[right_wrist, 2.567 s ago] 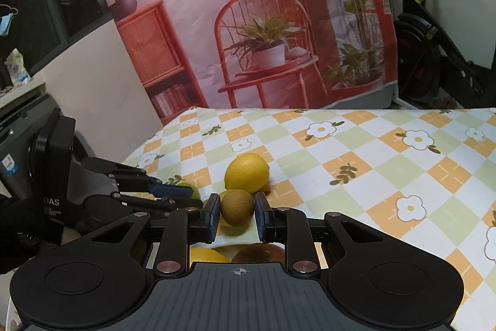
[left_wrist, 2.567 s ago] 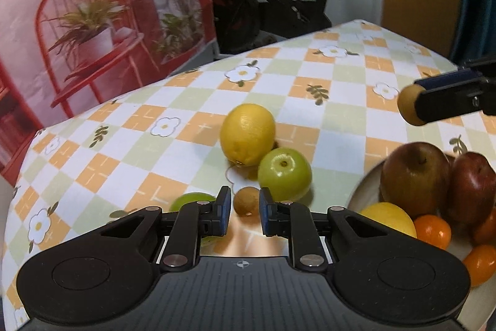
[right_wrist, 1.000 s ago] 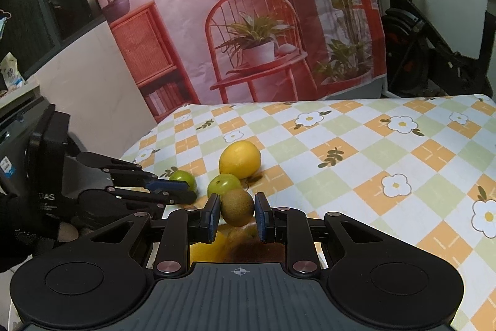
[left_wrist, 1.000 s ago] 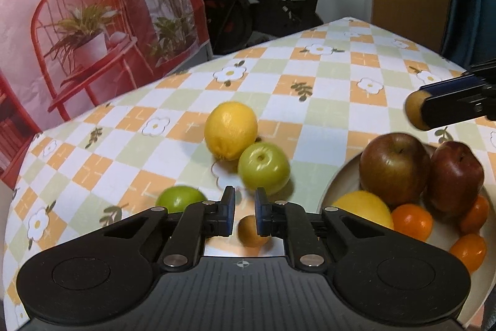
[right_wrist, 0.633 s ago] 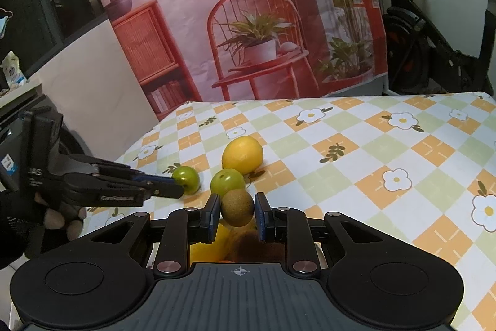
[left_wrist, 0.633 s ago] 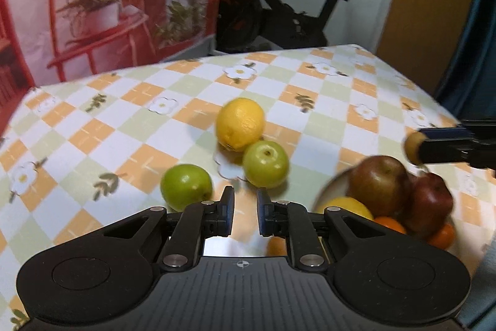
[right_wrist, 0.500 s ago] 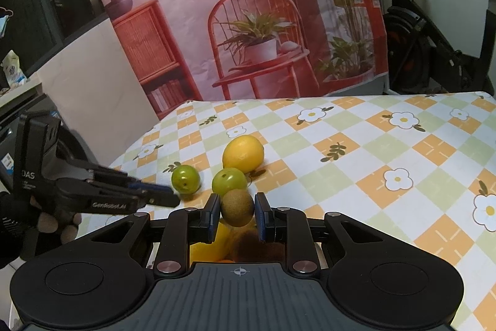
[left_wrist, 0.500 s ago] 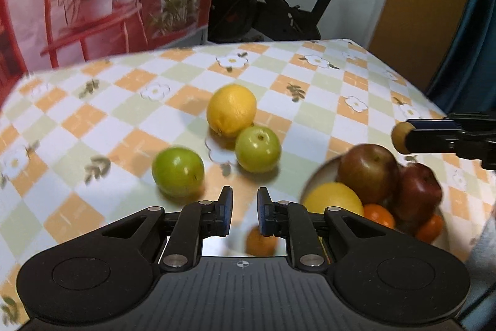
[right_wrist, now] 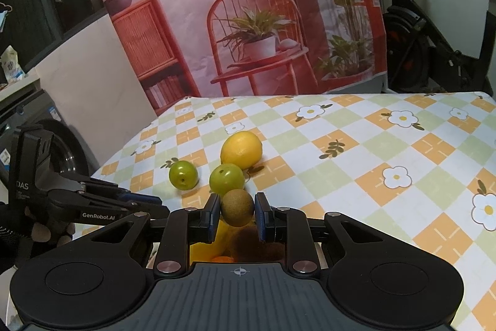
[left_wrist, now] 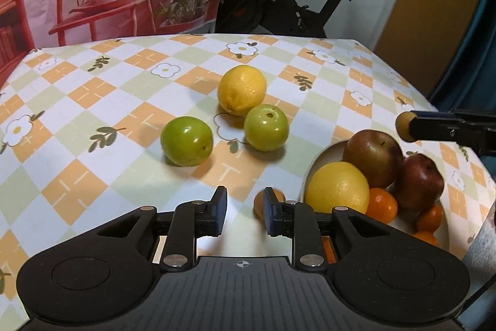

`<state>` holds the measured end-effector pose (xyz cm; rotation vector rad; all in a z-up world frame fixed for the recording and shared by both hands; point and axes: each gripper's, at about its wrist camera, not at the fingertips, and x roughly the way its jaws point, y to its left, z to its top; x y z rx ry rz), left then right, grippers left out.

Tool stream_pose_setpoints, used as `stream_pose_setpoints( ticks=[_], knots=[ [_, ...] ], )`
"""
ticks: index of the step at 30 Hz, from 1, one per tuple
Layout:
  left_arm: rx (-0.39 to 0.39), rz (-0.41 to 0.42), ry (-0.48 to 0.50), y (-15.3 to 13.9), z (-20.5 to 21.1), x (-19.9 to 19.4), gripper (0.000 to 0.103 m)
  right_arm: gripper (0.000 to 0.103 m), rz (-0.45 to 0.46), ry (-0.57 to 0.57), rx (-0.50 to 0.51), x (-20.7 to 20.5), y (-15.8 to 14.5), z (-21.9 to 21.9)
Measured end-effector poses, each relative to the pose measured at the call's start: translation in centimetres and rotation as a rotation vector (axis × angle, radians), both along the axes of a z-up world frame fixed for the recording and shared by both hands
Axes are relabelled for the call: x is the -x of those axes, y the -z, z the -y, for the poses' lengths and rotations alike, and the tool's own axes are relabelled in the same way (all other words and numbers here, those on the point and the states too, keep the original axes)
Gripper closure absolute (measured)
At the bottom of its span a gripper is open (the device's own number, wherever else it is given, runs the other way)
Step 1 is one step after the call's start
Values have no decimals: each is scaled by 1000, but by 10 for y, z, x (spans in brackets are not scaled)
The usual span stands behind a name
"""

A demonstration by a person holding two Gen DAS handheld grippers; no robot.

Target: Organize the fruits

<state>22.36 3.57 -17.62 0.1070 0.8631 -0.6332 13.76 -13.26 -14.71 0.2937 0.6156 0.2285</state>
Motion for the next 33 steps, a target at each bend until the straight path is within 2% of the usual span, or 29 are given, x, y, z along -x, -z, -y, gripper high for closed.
stream_pose_setpoints(
  ticks=[4,16,17,22,27,33],
  knots=[
    [36,-34,14,3,3,-1,76,81,-4,3,0,-1,1,1],
    [46,-66,55,12,7,2,74,81,-6,0,1,-2,2,0],
    [43,-61,53,12,7,3,72,81,-6,0,1,-2,2,0],
    [-4,-22,-18,7,-1,-2,73,81,-5,-2,2,-2,2,1],
    [54,-33,-47,1,-14,-8,73,81,-7,-4,2,-2,2,0],
    [55,-31,-48,5,-1,-18,73,81,-12,-11,8,-2,2,-3]
  ],
)
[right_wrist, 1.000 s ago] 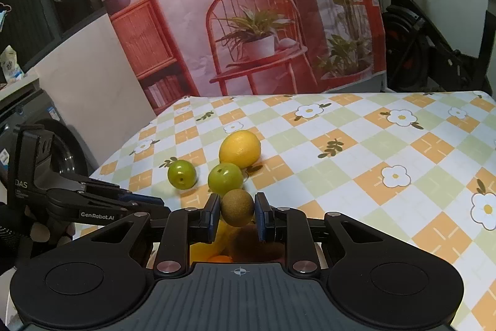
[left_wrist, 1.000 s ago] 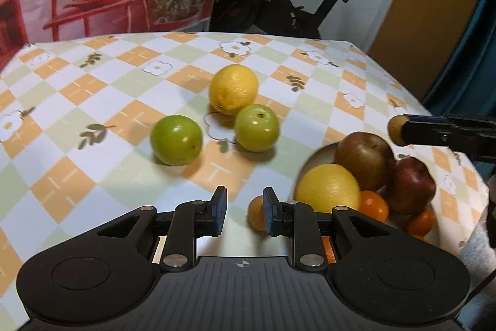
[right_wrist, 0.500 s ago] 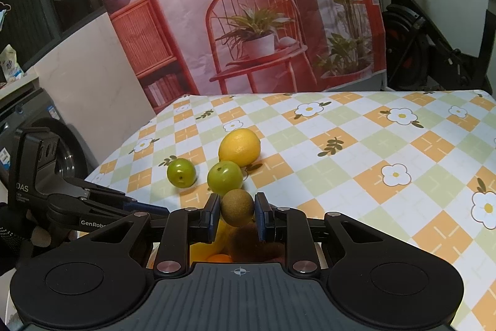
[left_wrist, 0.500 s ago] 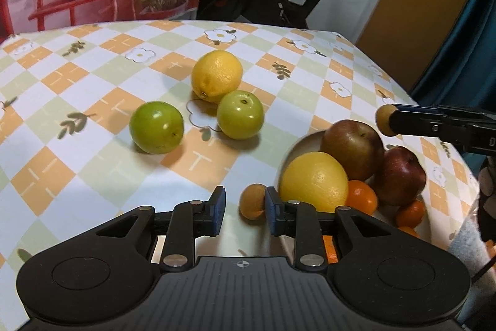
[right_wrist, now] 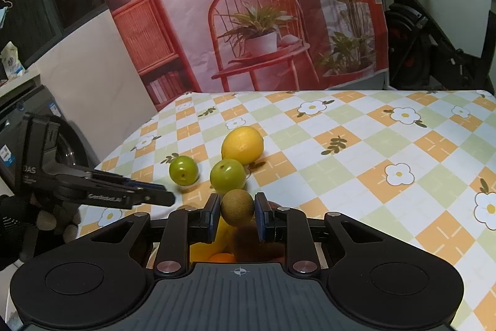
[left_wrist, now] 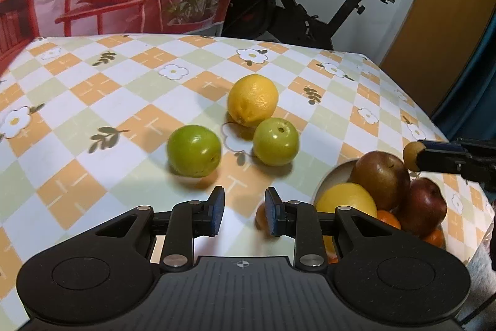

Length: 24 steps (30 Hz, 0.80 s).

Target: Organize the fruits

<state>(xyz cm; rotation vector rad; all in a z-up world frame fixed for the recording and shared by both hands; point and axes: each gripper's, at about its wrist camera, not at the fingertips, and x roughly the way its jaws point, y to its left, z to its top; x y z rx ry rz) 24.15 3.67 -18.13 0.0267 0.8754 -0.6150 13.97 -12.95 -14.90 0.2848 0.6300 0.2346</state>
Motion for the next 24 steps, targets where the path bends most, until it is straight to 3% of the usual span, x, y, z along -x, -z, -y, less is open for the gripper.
stream_pose_setpoints(
  ticks=[15,24],
  knots=[
    [36,-98,71,16,13,2,73,81,-4,5,-4,-2,2,3],
    [40,-107,44,26,15,-1,73,81,-9,5,-2,-3,4,3]
  ],
)
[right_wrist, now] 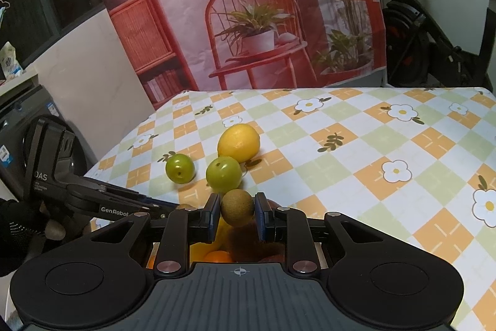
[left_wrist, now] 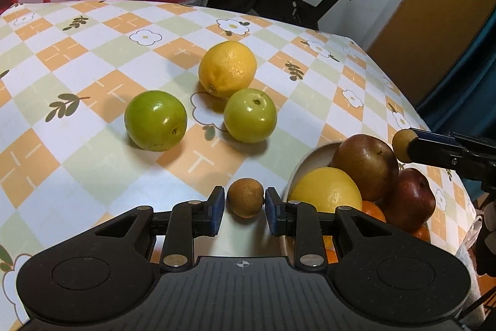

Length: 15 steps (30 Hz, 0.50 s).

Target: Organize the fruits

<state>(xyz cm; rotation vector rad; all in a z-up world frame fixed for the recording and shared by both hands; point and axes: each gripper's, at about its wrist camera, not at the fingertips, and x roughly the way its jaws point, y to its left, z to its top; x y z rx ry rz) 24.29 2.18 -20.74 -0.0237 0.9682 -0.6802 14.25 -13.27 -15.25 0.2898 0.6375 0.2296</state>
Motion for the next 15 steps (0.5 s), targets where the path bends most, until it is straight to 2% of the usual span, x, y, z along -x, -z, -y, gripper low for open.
stream_pose_setpoints(
  ticks=[7,11,15],
  knots=[
    [-10,45,-27,-8,-3,7,75,81,0,0,2,1,0,0],
    [9,107,-31,-30,-10,22,75,81,5,-3,7,4,0,1],
    [43,160,11,-51,-9,49,75,81,6,-6,5,13,0,0]
  ],
)
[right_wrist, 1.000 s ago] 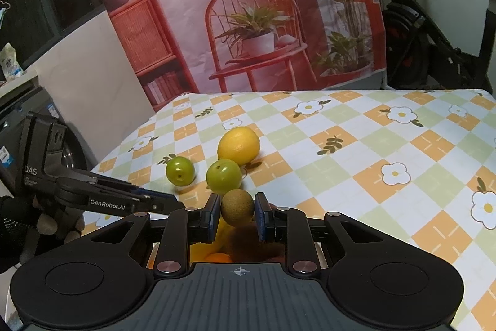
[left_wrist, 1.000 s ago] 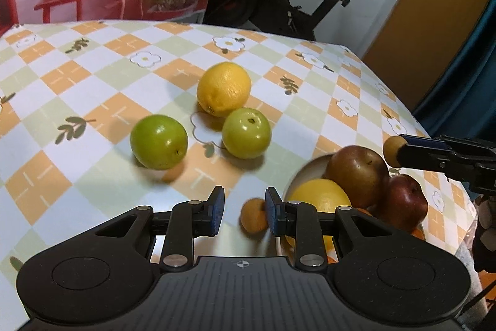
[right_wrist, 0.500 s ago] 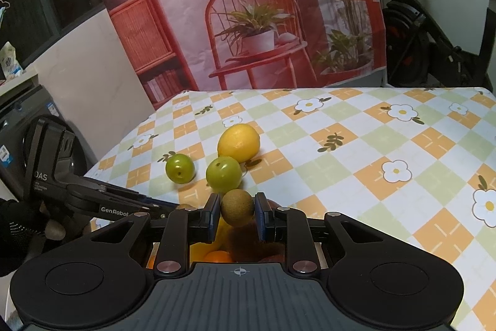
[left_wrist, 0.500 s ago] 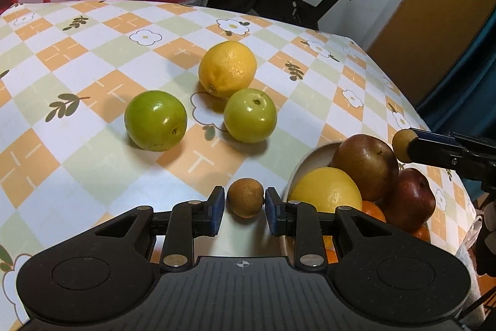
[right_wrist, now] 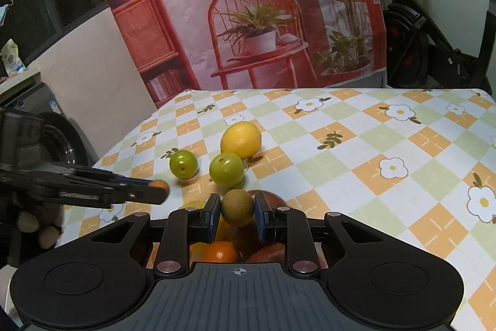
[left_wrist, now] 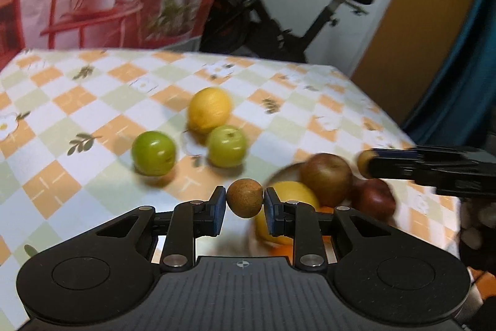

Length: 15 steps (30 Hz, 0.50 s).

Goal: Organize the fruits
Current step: 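Lower both kiwis onto the plate and open both grippers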

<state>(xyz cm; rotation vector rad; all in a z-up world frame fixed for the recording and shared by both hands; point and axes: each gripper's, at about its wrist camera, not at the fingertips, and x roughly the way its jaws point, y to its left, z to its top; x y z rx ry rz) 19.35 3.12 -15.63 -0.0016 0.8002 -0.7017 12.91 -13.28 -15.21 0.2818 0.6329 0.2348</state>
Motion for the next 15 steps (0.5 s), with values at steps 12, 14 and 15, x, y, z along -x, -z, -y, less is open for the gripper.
stream_pose_setpoints(
  ticks=[12,14,15],
  knots=[
    [-2,-22,104,13,20,52,75,81,-34,-27,21,42,5,-17],
    [-29,-13,117,16,23,57,75,81,-38,-32,26,46,4,-19],
    [-38,-9,120,18,22,62,75,81,-39,-34,32,48,5,-21]
  ],
)
